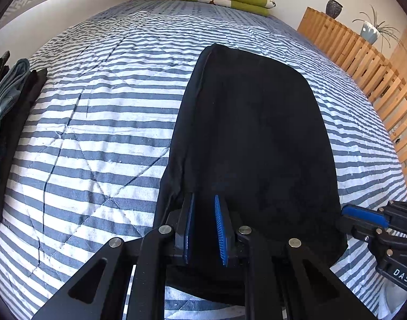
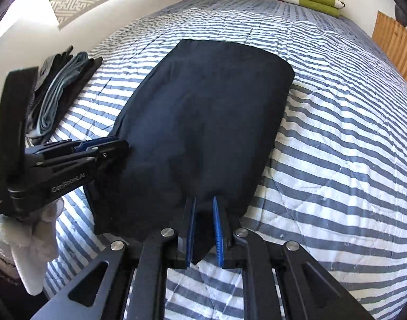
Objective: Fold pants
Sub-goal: 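Lay the folded pants flat and open the right tool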
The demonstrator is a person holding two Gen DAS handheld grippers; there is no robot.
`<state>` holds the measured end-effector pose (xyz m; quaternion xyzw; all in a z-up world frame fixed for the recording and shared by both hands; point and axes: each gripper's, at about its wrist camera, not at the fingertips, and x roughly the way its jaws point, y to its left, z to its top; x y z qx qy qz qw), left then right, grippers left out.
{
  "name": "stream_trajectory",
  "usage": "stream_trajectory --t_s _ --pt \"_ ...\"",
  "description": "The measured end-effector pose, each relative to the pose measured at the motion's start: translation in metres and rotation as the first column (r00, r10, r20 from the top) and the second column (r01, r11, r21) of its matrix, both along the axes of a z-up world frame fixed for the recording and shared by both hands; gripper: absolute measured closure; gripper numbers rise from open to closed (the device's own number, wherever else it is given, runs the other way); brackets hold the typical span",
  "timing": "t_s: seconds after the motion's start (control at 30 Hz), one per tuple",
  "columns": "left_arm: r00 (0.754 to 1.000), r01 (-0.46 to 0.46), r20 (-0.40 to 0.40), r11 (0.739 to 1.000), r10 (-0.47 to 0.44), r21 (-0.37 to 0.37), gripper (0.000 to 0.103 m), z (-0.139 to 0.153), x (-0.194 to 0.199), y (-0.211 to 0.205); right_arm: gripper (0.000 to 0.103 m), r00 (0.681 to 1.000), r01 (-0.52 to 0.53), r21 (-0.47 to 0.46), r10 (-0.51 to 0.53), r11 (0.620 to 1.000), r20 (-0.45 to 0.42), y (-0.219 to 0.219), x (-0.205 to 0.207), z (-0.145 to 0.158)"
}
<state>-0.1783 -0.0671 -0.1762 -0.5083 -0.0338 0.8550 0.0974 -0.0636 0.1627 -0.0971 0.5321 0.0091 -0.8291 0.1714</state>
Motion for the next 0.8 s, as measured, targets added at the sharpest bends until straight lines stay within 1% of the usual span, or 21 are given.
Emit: stream_trajectory --t_s 0.07,0.17,0.2,0.27,0.37,0.4,0.43,0.47,0.53,0.57,0.6,0.63,0.67,0.7,0.73,0.77,0.8 --pt "1.000 0.005 -0.005 1.000 -0.005 -0.006 0.086 0.000 0.003 0.000 0.091 1.000 -0.001 -0.022 0.001 1.000 0.019 0.001 0.008 -0.002" --pt "1.000 0.023 -0.011 1.000 -0.023 -0.021 0.086 0.001 0.010 0.000 0.090 1.000 -0.020 0.022 0.020 1.000 0.006 -0.006 0.013 -0.014" --pt "0.999 0.030 -0.011 0.999 -0.031 -0.024 0.086 0.002 0.013 -0.001 0.090 1.000 -0.017 0.020 0.017 1.000 0.002 -0.006 0.013 -0.016" --pt "0.999 0.035 -0.011 0.999 -0.035 -0.023 0.085 0.001 0.017 -0.005 0.090 1.000 -0.014 0.016 0.014 1.000 -0.005 -0.005 0.013 -0.016" --pt "0.999 0.041 -0.013 0.998 -0.042 -0.049 0.084 -0.001 0.018 -0.011 0.088 0.999 -0.043 0.066 0.044 0.997 -0.015 -0.009 0.023 -0.016" --pt "0.999 0.039 -0.007 0.998 -0.040 -0.052 0.085 -0.001 0.020 -0.015 0.088 0.998 -0.054 0.071 0.055 0.996 -0.005 -0.007 0.027 -0.015" --pt "0.999 0.034 0.006 0.999 -0.034 -0.037 0.085 -0.001 0.021 -0.019 0.088 0.998 -0.060 0.052 0.059 0.997 0.019 -0.003 0.030 -0.014" --pt "0.999 0.024 0.025 1.000 -0.024 -0.007 0.085 0.001 0.022 -0.025 0.088 0.997 -0.052 0.011 0.051 0.999 0.053 0.004 0.034 -0.014" --pt "0.999 -0.006 0.046 0.999 0.004 0.054 0.085 0.009 0.021 -0.041 0.088 0.997 0.006 -0.062 -0.001 0.998 0.082 0.026 0.041 -0.010" --pt "0.999 -0.014 0.046 0.998 0.011 0.067 0.082 0.014 0.020 -0.047 0.088 0.996 0.033 -0.087 -0.026 0.996 0.083 0.036 0.044 -0.008" --pt "0.999 -0.016 0.045 0.998 0.013 0.067 0.073 0.018 0.018 -0.052 0.086 0.995 0.064 -0.113 -0.055 0.992 0.078 0.048 0.044 -0.004" --pt "0.999 -0.022 0.045 0.997 0.019 0.068 0.060 0.021 0.016 -0.055 0.080 0.993 0.104 -0.132 -0.095 0.986 0.071 0.059 0.043 0.001" --pt "0.998 -0.039 0.047 0.996 0.035 0.078 0.056 0.024 0.014 -0.059 0.071 0.989 0.145 -0.141 -0.138 0.979 0.061 0.070 0.040 0.004" --pt "0.997 -0.051 0.054 0.994 0.046 0.100 0.053 0.025 0.011 -0.061 0.066 0.982 0.189 -0.149 -0.183 0.971 0.049 0.079 0.036 0.007" --pt "0.996 -0.058 0.071 0.991 0.049 0.124 0.050 0.025 0.007 -0.063 0.058 0.973 0.230 -0.160 -0.227 0.960 0.034 0.087 0.031 0.011" --pt "0.995 -0.057 0.091 0.988 0.045 0.141 0.049 0.025 0.002 -0.061 0.053 0.966 0.256 -0.171 -0.256 0.951 0.019 0.093 0.026 0.013" --pt "0.994 -0.045 0.110 0.987 0.028 0.154 0.045 0.023 -0.004 -0.058 0.052 0.963 0.267 -0.169 -0.270 0.949 0.007 0.096 0.019 0.014"
